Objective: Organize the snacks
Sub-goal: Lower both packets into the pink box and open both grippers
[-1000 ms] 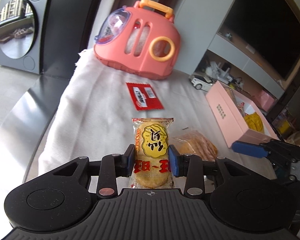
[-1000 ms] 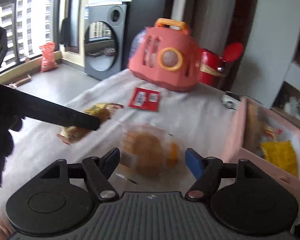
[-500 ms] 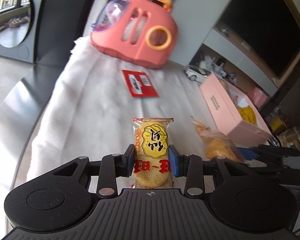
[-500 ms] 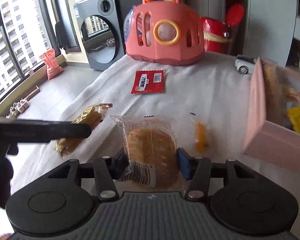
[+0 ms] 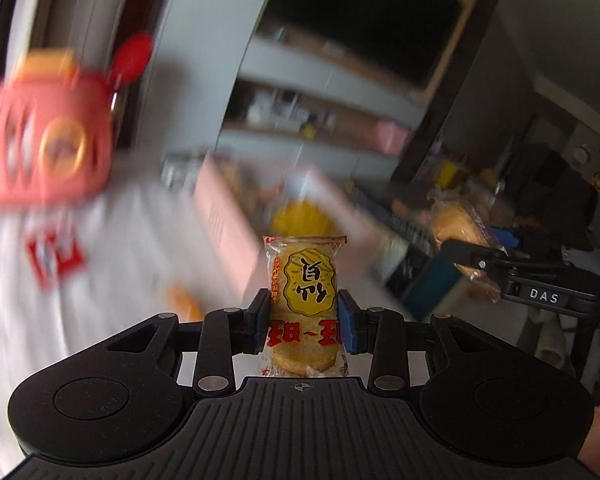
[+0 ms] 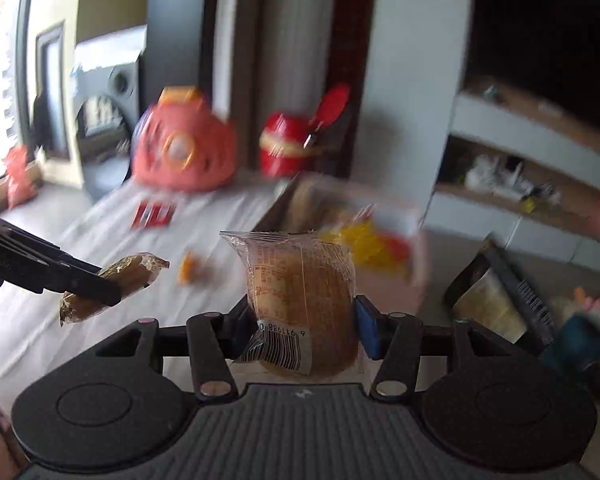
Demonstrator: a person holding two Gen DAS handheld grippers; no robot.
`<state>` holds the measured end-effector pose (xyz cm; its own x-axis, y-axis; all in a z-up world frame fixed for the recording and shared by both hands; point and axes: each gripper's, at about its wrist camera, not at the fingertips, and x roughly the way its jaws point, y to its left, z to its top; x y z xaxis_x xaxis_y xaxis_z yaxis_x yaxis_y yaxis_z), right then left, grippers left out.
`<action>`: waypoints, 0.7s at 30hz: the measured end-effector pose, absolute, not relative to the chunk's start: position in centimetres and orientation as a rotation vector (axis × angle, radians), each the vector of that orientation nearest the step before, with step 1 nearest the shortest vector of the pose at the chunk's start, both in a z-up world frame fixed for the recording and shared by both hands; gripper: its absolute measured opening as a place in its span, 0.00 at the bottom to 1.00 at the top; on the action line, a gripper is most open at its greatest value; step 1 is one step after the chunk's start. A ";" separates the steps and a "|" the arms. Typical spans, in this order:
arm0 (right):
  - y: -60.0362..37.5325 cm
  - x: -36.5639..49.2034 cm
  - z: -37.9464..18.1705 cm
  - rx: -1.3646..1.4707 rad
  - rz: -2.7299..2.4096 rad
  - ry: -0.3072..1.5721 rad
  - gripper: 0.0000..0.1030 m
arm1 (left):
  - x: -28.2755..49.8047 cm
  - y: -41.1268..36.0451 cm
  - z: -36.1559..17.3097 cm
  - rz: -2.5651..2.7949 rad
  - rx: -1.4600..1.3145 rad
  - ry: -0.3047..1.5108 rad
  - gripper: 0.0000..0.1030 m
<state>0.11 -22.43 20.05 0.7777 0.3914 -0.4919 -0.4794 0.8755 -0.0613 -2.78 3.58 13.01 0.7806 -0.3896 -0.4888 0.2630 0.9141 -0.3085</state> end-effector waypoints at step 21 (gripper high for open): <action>-23.8 15.3 20.6 0.047 0.297 0.499 0.51 | 16.9 2.8 10.3 -0.332 -0.354 0.535 0.40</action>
